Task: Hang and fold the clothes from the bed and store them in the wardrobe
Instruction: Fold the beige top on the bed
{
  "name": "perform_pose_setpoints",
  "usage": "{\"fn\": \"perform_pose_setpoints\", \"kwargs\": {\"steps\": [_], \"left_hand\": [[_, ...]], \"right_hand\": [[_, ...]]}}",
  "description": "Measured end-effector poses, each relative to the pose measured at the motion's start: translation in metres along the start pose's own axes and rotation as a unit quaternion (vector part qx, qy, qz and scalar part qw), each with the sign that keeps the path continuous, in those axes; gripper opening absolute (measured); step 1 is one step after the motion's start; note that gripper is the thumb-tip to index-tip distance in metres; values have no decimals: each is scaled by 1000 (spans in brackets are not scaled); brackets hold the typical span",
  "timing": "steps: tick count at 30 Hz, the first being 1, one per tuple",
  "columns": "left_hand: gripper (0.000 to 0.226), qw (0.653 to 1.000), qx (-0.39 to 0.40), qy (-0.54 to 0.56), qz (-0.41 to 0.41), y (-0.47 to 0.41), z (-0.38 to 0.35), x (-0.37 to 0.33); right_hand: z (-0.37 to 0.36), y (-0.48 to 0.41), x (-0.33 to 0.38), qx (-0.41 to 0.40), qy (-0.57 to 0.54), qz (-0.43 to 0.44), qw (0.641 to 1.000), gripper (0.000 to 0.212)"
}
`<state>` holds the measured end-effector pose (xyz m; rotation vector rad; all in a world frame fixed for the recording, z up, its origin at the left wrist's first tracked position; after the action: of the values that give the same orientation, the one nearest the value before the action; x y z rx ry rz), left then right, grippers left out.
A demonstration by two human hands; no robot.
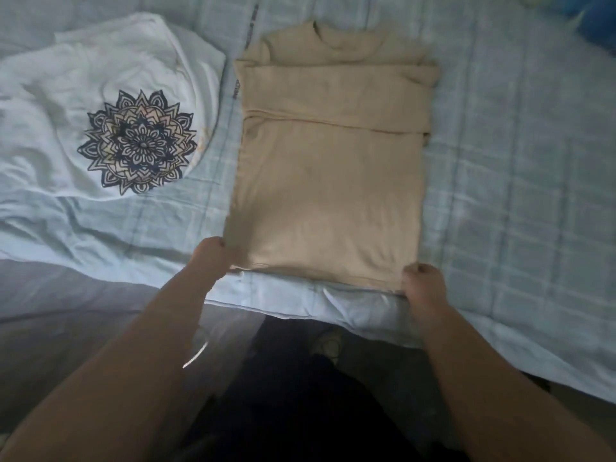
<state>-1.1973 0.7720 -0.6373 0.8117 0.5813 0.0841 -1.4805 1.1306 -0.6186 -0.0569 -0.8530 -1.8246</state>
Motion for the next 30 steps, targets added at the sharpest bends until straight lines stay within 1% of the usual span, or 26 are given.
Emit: {"fn": "perform_pose_setpoints", "kwargs": {"steps": [2,3,4,6,8,10,12,15,17,19,21,23,25,27,29,30], "left_hand": [[20,996,16,88,29,8,-2,10],[13,990,15,134,29,13,0,12],[11,983,21,179,24,18,2,15],[15,970,42,238,24,30,5,21],[14,962,58,263,34,46,11,30],[12,954,61,287,58,60,17,44],[10,942,63,315,93,75,20,62],[9,927,96,335,139,96,13,85],[8,920,124,336,158,108,6,91],[14,919,155,328,157,115,2,84],[21,927,170,303,140,115,4,66],[24,939,158,281,118,106,15,39],[28,946,137,282,85,91,33,2],[33,943,139,299,46,74,51,-44],[22,940,147,308,11,54,66,-89],[15,938,146,313,0,43,72,-110]], "right_hand": [[0,2,-9,57,-2,-34,998,17],[4,4,-12,69,-28,-46,996,13],[9,5,-14,77,-72,-57,993,12],[21,11,-17,87,-167,-80,979,11],[38,19,-20,80,-200,-79,973,4],[56,24,-28,65,-205,-63,975,14],[68,29,-41,77,-205,-62,974,19],[75,34,-64,101,-199,-86,971,22],[73,38,-77,108,-243,-123,956,26],[70,45,-77,124,-277,-147,941,23],[70,48,-62,134,-266,-145,944,21],[76,44,-30,125,-273,-123,946,24],[87,37,16,108,-303,-92,942,26],[95,29,68,101,-329,-63,937,26],[97,18,122,109,-344,-39,932,17],[97,10,145,107,-349,-34,930,17]]}}
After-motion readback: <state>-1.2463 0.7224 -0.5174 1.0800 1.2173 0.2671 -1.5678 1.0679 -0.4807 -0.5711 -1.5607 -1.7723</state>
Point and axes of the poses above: each hand's wrist, its own y-axis away from the middle knuckle, its own z-axis out of the back of the hand, x = y × z, the point moved 9 cm from there along -y, towards the middle knuckle, and after that the axes turned 9 degrees about -x, right-handed, at the moved point
